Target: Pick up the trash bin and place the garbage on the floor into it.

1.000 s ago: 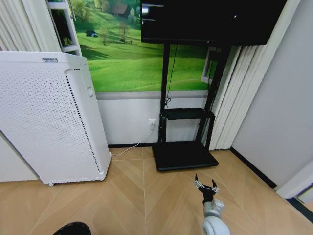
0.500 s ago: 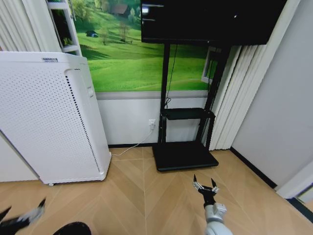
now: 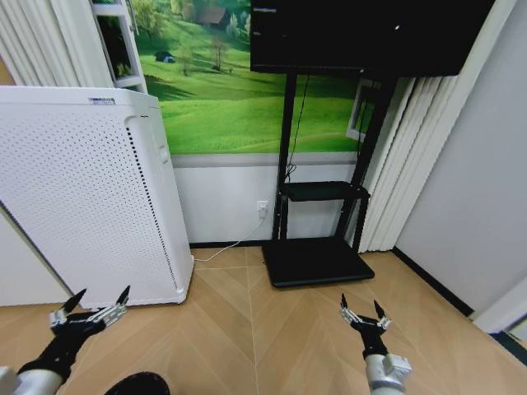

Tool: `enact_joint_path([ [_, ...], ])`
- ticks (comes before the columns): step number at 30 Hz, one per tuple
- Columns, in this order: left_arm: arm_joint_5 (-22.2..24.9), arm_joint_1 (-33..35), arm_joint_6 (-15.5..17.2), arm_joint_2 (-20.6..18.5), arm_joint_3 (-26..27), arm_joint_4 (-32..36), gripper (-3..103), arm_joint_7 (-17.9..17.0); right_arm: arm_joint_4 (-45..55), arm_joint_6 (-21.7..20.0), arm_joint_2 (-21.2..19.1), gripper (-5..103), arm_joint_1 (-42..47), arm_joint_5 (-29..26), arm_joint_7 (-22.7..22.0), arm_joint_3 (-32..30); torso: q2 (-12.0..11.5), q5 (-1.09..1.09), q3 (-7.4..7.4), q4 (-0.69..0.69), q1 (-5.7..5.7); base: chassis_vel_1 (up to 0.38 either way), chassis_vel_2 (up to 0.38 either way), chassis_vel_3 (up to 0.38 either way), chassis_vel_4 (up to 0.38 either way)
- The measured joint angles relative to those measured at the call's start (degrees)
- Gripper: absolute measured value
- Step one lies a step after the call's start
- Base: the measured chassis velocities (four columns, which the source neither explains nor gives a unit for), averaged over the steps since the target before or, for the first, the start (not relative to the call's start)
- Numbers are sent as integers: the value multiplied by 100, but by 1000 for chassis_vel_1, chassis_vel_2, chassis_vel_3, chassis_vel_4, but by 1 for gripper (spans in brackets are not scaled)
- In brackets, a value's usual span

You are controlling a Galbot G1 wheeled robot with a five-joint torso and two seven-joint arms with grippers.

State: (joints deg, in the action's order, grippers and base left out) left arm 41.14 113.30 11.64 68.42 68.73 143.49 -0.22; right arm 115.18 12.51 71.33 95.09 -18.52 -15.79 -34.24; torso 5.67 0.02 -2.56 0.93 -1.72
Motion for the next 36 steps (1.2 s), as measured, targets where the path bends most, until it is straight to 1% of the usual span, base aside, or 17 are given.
enact_joint_path([
  [2, -62, -34, -19, 30, 14, -4, 100, -3, 117, 96, -47, 100, 76, -20, 116, -86, 0, -1, 0, -1, 0, 0, 0, 0, 0],
  [3, -135, -46, -20, 68, -13, -7, 100, -43, 177, 213, -60, 100, 127, -25, 141, -126, 0, -1, 0, -1, 0, 0, 0, 0, 0],
  [5, -225, -59, -20, 91, -82, -10, 100, -63, 298, 250, -66, 100, 218, -32, 156, -158, 0, -1, 0, -1, 0, 0, 0, 0, 0],
  [8, -410, -104, -19, 102, -175, -12, 100, -63, 542, 178, -111, 100, 345, -155, 169, -128, 0, -3, 0, 0, 0, 0, 0, 0, 0],
  [9, -597, -144, -20, 121, -247, -14, 100, -56, 750, 77, -202, 100, 385, -270, 145, 1, 0, -3, 0, 0, 0, 0, 0, 0, 0],
  [10, -597, -144, -20, 121, -247, -14, 100, -56, 750, 77, -202, 100, 385, -270, 145, 1, 0, -3, 0, 0, 0, 0, 0, 0, 0],
  [11, -792, -174, -26, 161, -325, -15, 100, -35, 909, 12, -322, 100, 387, -301, 92, 148, 0, -3, 0, -1, 0, 0, 0, 0, 0],
  [13, -1019, -198, -45, 238, -516, -17, 100, 2, 1151, -94, -448, 100, 498, -220, 118, 290, 0, -3, 0, -2, 0, 0, 0, 0, 0],
  [14, -1088, -211, -50, 282, -654, -18, 100, 19, 1268, -129, -455, 100, 609, -188, 136, 336, 0, -3, 0, -2, 0, 0, 0, 0, 0],
  [15, -1088, -211, -50, 282, -654, -18, 100, 19, 1268, -129, -455, 100, 609, -188, 136, 336, 0, -3, 0, -2, 0, 0, 0, 0, 0],
  [18, -1238, -221, -105, 380, -1037, -21, 100, 86, 1556, -190, -315, 100, 898, -32, 192, 442, 0, -2, 0, 0, 0, 0, 0, 0, 0],
  [20, -1300, -223, -125, 401, -1119, -21, 100, 99, 1637, -219, -264, 100, 955, 27, 201, 490, 0, -2, 0, 0, 0, 0, 0, 0, 0],
  [22, -1403, -256, -146, 438, -1267, -35, 100, 115, 1792, -293, -130, 100, 1041, 126, 226, 602, 0, -2, 1, -1, 0, 0, 0, 0, 0],
  [25, -1459, -270, -146, 452, -1331, -75, 100, 117, 1852, -322, -62, 100, 1104, 196, 283, 653, 0, -2, 0, -1, 0, 0, 0, 0, 0],
  [28, -1606, -292, -152, 467, -1391, -199, 100, 135, 1863, -327, 0, 100, 1196, 386, 408, 653, 0, -3, 0, 0, 0, 0, 0, 0, 0],
  [36, -1674, -336, -99, 526, -1403, -235, 100, 115, 1849, -326, 7, 100, 1203, 422, 421, 643, 0, -2, 0, -1, 0, 0, 0, 0, 0],
])
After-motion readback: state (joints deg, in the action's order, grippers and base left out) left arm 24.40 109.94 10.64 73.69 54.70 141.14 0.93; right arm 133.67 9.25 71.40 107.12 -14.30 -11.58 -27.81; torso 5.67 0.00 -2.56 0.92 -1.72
